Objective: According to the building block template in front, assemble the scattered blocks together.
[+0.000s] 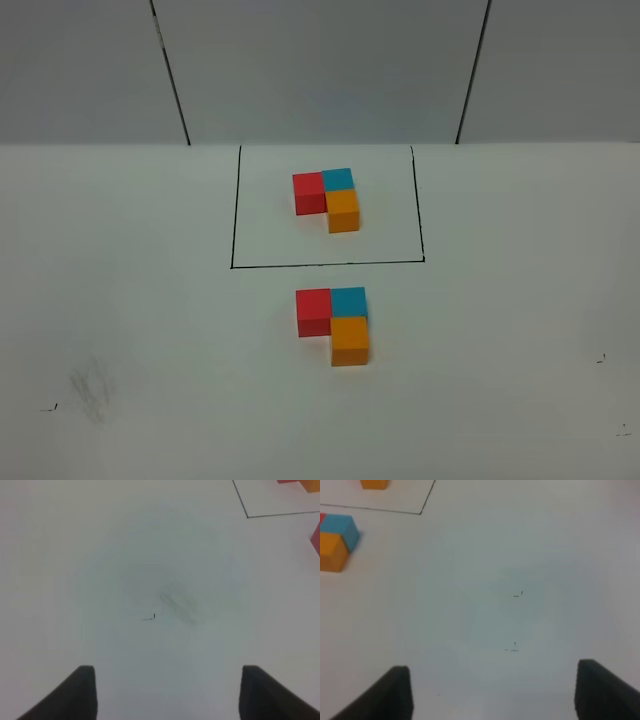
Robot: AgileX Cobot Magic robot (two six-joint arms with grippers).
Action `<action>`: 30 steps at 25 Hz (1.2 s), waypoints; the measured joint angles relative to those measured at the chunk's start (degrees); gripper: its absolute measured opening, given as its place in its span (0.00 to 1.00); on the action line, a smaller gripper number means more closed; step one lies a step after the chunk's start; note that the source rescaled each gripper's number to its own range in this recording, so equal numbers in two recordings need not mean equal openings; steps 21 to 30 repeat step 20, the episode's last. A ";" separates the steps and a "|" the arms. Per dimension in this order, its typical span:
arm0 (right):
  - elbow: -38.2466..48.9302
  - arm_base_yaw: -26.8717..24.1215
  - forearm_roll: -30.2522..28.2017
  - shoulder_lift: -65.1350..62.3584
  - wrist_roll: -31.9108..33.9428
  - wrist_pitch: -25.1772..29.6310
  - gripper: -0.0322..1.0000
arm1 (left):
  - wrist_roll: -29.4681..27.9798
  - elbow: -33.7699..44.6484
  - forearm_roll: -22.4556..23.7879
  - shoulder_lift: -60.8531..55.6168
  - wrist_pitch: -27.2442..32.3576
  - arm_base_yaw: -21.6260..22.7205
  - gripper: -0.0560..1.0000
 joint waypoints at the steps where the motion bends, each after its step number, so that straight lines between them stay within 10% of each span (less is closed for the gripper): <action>1: 0.00 0.00 0.34 0.00 0.35 0.00 0.43 | 0.00 0.00 0.00 0.00 0.00 0.00 0.57; 30: 0.00 -0.85 0.34 0.00 0.34 0.00 0.43 | 0.00 0.00 0.00 0.00 0.00 0.00 0.57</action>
